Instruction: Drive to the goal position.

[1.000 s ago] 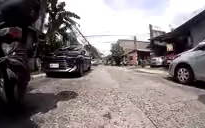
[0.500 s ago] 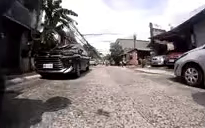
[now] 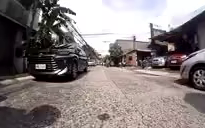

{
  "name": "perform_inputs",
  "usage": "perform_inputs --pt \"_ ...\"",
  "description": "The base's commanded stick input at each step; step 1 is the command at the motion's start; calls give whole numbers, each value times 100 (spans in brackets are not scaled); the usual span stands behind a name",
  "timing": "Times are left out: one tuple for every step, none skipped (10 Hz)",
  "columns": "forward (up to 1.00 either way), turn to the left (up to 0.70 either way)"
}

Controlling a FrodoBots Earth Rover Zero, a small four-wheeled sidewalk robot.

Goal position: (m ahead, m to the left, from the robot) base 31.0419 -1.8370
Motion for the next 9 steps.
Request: perform_inputs --pt "70 0" --pt "70 0" --pt "70 0" --pt "70 0" --pt "70 0" --pt "70 0" --pt "70 0" --pt "70 0" --pt "70 0"
